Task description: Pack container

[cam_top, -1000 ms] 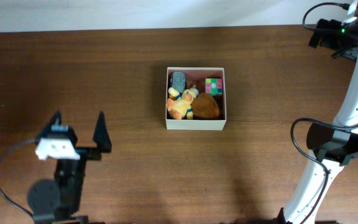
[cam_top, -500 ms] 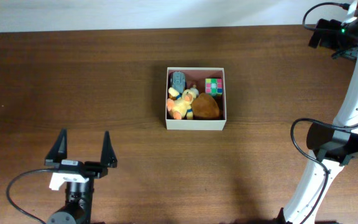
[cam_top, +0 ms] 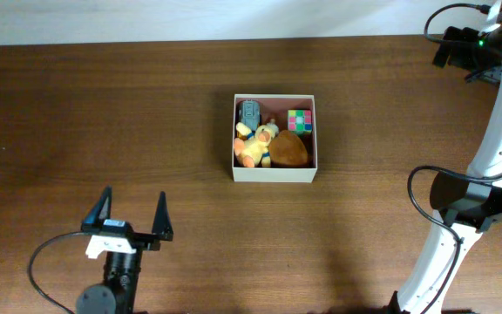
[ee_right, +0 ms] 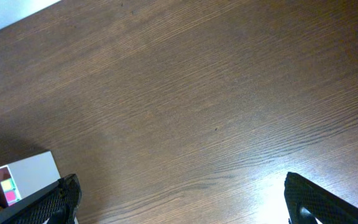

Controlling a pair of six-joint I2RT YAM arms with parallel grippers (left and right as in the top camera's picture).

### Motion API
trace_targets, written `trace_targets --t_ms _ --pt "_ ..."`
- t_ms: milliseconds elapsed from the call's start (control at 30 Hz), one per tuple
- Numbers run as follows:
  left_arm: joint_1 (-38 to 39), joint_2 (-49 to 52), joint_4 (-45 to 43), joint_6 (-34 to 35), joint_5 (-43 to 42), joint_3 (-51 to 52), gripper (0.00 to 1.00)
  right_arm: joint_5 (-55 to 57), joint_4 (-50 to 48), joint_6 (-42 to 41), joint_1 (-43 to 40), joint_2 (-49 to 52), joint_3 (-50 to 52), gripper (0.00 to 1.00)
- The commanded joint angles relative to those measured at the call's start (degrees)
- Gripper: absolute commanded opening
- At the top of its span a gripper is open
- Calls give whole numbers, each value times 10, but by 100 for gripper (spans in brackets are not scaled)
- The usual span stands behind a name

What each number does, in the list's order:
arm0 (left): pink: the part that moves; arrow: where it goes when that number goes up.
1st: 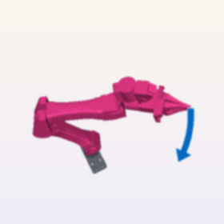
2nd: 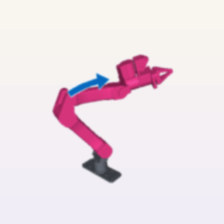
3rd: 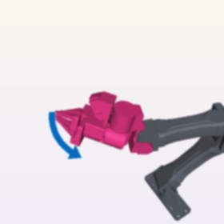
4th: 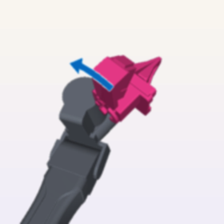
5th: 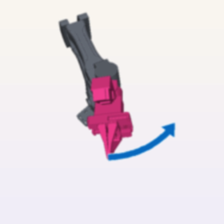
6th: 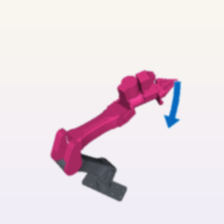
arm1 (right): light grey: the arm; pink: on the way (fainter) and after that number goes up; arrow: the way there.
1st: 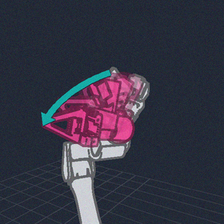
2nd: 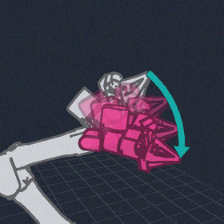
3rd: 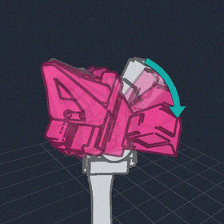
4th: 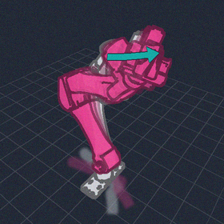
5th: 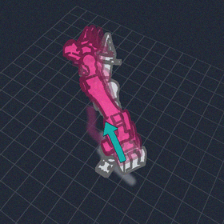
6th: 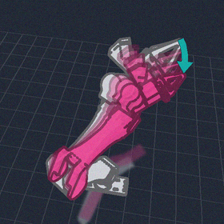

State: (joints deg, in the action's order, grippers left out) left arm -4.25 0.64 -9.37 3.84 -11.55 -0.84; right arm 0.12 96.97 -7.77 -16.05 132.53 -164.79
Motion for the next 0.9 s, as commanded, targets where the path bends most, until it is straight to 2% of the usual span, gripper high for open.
trace_targets --t_ms 0,233,867 --pt "2 -4 47 -13 21 3 99 0 3 -5 -1 0 -4 99" --pt "2 -4 134 -48 31 3 99 0 3 -5 -1 0 -4 99" --pt "2 -3 133 -52 37 3 99 -1 3 -5 -1 0 -4 99"
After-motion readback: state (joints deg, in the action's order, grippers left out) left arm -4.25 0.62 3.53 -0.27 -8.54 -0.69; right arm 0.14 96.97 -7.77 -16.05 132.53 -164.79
